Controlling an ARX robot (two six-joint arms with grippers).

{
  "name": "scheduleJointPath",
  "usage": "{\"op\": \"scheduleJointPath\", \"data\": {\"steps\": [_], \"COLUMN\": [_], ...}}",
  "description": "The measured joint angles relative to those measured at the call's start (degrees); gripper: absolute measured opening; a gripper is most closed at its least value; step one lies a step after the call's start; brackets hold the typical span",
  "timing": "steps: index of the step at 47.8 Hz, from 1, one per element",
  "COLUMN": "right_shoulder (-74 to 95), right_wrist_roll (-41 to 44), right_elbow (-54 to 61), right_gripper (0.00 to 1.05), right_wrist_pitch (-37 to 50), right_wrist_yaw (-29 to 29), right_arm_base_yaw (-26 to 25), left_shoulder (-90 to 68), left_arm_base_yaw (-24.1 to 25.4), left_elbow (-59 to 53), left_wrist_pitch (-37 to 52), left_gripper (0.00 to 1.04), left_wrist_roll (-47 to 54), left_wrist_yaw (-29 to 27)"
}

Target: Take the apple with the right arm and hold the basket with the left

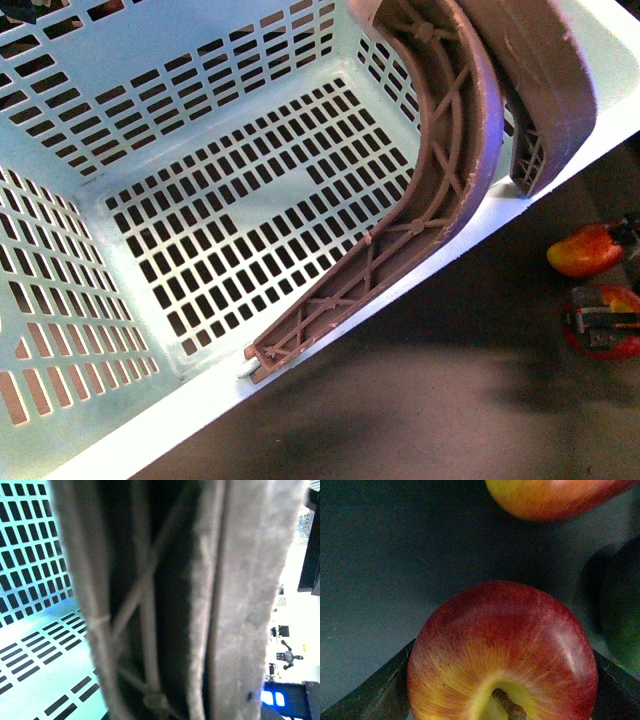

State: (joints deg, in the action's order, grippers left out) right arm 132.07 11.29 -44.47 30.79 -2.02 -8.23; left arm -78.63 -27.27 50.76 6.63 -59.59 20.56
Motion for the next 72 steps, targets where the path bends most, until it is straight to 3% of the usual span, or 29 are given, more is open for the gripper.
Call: {"op": "scheduleJointPath", "data": {"steps": [12,27,37,46,56,67,72], "right_shoulder": [-20.9,-54.23,-67.14,-63.1,-57.53,-52.87,-52.43], "right_wrist_roll": [-0.59,-4.11,-7.82,-11.34,-12.07,-12.2,-13.03], "right_elbow": [9.6,11.1,5.73,3.1,2.95,2.97,2.97], "right_gripper": [0.8,0.8,0.8,0.8,0.8,0.8,0.97], "right_wrist_pitch": [0.09,-12.09,-15.45,-12.5,-10.16,-9.07,-8.59], "right_wrist_yaw": [-5.86,-10.32,-9.16,-4.55,-2.14,-0.33,-0.07], "right_arm_base_yaw": [-1.62,0.13,9.97,22.03,30.8,34.47,34.45], "left_shoulder": [0.0,0.0,0.0,0.0,0.0,0.0,0.0], "left_arm_base_yaw": [0.0,0.0,0.0,0.0,0.0,0.0,0.0], "left_elbow": [0.0,0.0,0.0,0.0,0.0,0.0,0.0], "left_wrist_pitch": [0.0,0.0,0.0,0.0,0.0,0.0,0.0], "left_gripper": [0.16,0.16,0.16,0.16,0.16,0.16,0.16], "left_wrist_roll": [0.0,0.0,-0.02,-0.02,0.0,0.0,-0.02], "left_wrist_yaw": [0.02,0.02,0.04,0.04,0.02,0.02,0.02]}}
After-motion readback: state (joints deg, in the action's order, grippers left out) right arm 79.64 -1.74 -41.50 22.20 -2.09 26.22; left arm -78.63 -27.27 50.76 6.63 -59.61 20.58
